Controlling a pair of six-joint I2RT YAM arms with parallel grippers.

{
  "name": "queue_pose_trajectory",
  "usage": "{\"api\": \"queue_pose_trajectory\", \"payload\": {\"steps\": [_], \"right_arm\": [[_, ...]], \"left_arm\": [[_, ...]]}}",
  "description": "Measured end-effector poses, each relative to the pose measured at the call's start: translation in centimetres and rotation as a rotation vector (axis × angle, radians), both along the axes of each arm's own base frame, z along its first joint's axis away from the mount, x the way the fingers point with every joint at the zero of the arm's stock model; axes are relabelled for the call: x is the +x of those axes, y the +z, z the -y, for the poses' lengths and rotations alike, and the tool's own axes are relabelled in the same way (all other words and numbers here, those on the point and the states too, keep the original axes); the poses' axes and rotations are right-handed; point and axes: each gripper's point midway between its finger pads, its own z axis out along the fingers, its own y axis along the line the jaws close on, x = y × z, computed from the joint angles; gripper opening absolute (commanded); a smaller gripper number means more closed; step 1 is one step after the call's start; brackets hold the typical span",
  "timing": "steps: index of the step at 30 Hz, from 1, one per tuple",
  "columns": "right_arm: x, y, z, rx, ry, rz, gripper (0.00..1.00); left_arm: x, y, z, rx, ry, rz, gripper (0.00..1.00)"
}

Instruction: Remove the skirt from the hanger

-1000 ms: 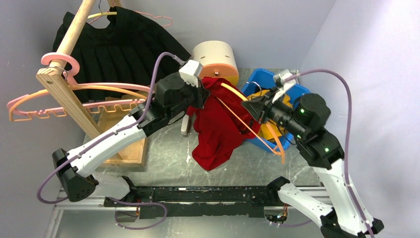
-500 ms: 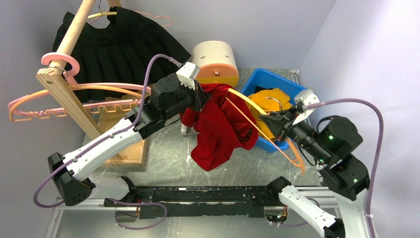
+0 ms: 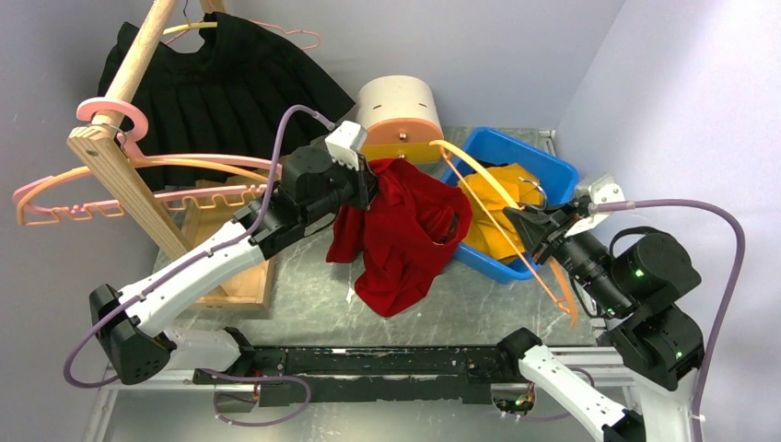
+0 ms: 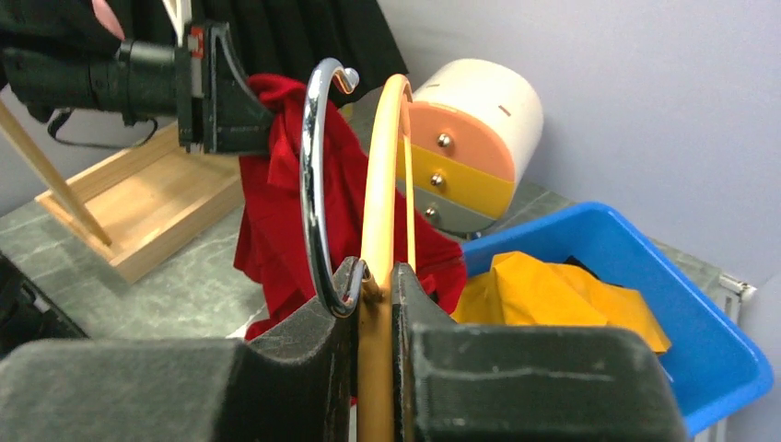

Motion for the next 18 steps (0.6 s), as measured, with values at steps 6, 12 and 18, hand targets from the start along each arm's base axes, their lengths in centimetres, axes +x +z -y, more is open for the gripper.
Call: {"api": "queue_pose_trajectory", "payload": {"steps": [6, 12, 18], "right_arm": [[0.0, 1.7, 1.5, 0.049, -0.073, 0.068, 0.0], [1.4, 2.0, 0.7, 0.083, -0.075, 0.093, 0.0], [4.9, 1.0, -3.2, 0.066, 0.012, 0.048, 0.0]], "left_arm": [[-1.0, -3.2, 0.5, 0.016, -0.044, -0.074, 0.07], [-2.7, -8.2, 2.6, 0.042, -0.161, -0.232, 0.07], [-5.4, -13.3, 3.9, 0.107, -0.239, -0.377, 0.07]]}}
